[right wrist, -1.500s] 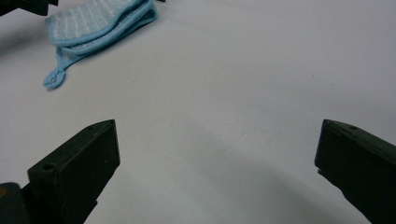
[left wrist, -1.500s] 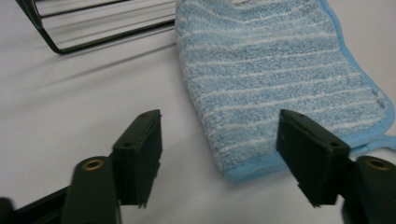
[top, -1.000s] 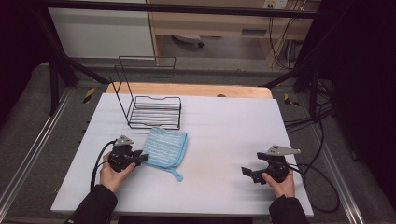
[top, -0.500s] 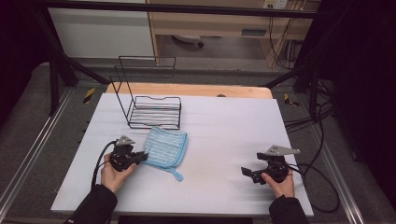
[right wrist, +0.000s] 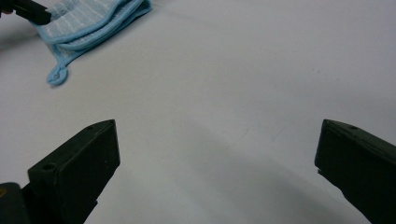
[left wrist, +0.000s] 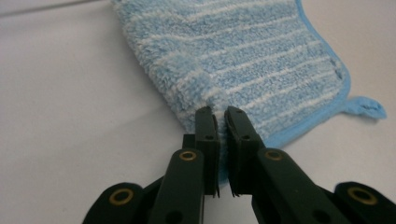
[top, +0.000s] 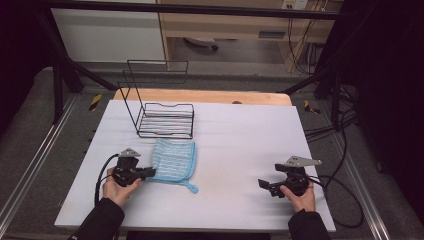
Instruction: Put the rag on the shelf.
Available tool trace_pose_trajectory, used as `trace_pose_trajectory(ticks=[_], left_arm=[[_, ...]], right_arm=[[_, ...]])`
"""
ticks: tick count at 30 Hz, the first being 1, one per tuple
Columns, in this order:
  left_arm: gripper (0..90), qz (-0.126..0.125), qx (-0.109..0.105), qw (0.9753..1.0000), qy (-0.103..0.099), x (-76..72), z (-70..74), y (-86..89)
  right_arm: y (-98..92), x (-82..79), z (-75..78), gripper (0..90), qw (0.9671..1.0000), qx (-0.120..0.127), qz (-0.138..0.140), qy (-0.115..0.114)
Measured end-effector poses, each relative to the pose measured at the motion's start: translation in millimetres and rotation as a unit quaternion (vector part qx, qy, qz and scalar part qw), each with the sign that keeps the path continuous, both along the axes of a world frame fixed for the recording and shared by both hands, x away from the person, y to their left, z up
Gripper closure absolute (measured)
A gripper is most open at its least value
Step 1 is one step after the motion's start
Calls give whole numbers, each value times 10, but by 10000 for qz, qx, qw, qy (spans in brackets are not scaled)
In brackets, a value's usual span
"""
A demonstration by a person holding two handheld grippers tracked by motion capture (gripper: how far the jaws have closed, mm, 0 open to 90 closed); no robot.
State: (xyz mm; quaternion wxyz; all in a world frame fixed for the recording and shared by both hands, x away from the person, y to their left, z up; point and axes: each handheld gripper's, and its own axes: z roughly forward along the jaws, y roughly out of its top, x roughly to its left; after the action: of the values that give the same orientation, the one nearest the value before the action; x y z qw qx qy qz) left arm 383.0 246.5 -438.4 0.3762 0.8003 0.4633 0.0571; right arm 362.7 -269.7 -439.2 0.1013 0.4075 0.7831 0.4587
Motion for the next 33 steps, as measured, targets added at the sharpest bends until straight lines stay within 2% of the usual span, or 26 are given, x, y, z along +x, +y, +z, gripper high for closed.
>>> trace_pose_trajectory(ticks=[14,19,23,27,29,31,32,33], left_arm=[[846,-207,59,9998,60,-271,-5,147],[841,-191,94,9998,-16,-340,-7,191],[782,-138,188,9996,-135,-346,-3,173],[687,-134,371,9985,-389,-374,55,159],[625,-99,451,9972,-583,-385,95,164],[557,-36,404,9968,-692,-388,118,177],[557,-13,397,9967,-711,-384,122,187],[481,29,376,9968,-711,-379,123,196]], right_arm=[[34,-17,23,12,10000,10,31,-15],[130,-23,49,13,9999,-7,122,-72],[303,-19,93,16,9999,-32,136,-84],[496,-10,120,22,9998,4,181,-42],[610,-1,140,23,9998,7,213,-64],[736,7,167,28,9997,-1,236,-99],[736,7,167,28,9997,-1,236,-99],[872,10,188,31,9996,3,278,-91]])
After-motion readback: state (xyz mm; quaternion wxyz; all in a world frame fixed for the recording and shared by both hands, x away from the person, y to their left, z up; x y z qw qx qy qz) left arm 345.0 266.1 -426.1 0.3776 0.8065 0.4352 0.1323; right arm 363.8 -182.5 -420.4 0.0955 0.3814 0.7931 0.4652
